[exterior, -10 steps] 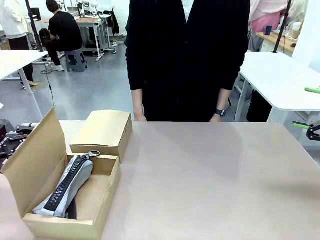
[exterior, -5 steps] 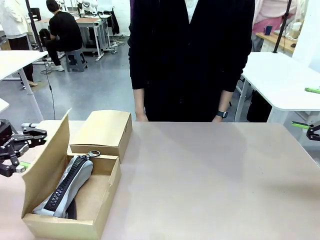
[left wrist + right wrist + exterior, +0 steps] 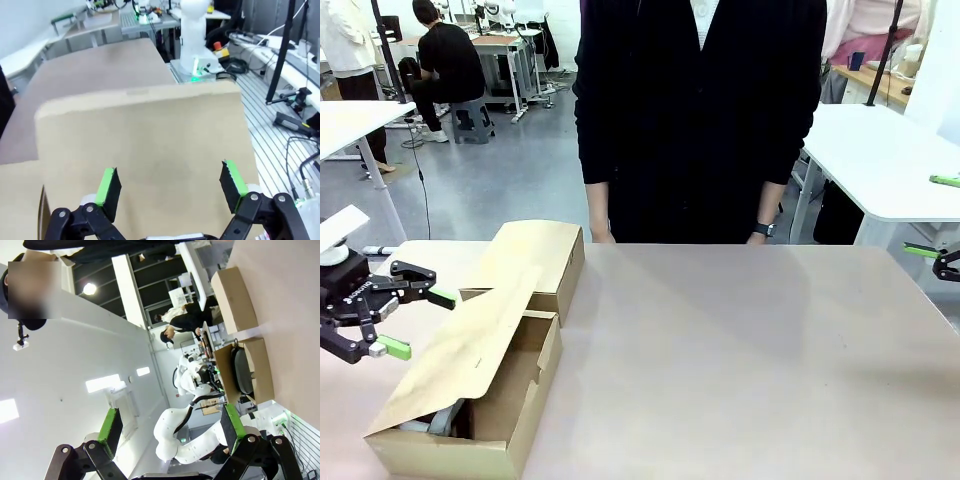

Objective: Place items inside the box.
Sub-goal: Close the lid of the Mailer Box closest to the robot.

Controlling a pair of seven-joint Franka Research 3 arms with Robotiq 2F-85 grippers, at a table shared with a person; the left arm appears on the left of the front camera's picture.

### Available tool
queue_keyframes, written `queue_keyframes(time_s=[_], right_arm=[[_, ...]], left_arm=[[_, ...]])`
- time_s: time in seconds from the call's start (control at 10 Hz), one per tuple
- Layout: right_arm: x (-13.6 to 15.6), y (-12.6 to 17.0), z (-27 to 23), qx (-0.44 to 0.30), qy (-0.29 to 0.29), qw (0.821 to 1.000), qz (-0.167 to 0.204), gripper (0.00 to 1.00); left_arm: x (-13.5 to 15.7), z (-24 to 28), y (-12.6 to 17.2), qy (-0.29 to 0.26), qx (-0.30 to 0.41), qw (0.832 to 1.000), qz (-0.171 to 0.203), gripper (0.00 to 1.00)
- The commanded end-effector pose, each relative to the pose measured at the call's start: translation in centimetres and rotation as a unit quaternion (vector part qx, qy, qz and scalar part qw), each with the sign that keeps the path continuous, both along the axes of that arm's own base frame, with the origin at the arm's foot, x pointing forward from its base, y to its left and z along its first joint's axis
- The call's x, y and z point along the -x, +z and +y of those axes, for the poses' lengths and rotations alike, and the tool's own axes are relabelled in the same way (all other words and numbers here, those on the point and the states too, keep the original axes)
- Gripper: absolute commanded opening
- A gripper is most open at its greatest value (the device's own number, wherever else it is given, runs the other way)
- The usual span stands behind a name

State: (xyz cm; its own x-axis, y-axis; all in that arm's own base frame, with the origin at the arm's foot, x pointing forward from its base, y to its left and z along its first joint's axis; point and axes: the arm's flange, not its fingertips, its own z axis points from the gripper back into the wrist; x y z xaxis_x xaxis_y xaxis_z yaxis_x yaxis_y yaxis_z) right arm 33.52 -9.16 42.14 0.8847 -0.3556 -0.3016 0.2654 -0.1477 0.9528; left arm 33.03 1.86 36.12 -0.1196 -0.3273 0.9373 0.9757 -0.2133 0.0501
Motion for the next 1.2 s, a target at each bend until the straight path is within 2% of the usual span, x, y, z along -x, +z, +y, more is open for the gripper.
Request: queue_keyframes(time_s=[0.0,0.2,0.3,0.4,0.7,0.8,0.9,1.1], right_arm=[[0.3,0.5,-0.2,-0.002,0.004,1.000,0.005,1.00],[0.3,0.5,-0.2,-0.002,0.004,1.000,0.005,1.00],[0.3,0.5,-0.2,-0.002,0.004,1.000,0.005,1.00],[0.3,0.5,-0.2,-0.002,0.004,1.000,0.005,1.00],[0.3,0.5,-0.2,-0.002,0.004,1.000,0.005,1.00],[0.3,0.5,-0.2,-0.002,0.004,1.000,0.005,1.00],[0.3,0.5,-0.2,-0.002,0.004,1.000,0.005,1.00],[0.3,0.5,-0.2,-0.002,0.004,1.000,0.005,1.00]], left_arm=[[10.7,-5.2,-4.8,0.019,-0.026,0.999,-0.022,1.00],[11.5,-6.1,-5.1,0.056,-0.045,0.995,-0.064,1.00],[11.6,-5.8,-4.1,0.065,-0.049,0.989,-0.122,1.00],[-1.7,0.1,-1.8,0.028,-0.036,0.998,-0.031,1.00],[-1.7,0.1,-1.8,0.028,-0.036,0.998,-0.031,1.00],[-2.1,0.1,-2.0,0.033,-0.040,0.998,-0.046,1.00],[-1.6,0.2,-1.5,0.057,0.002,0.998,-0.025,1.00],[0.1,-1.3,-0.9,0.069,0.036,0.997,0.010,1.00]])
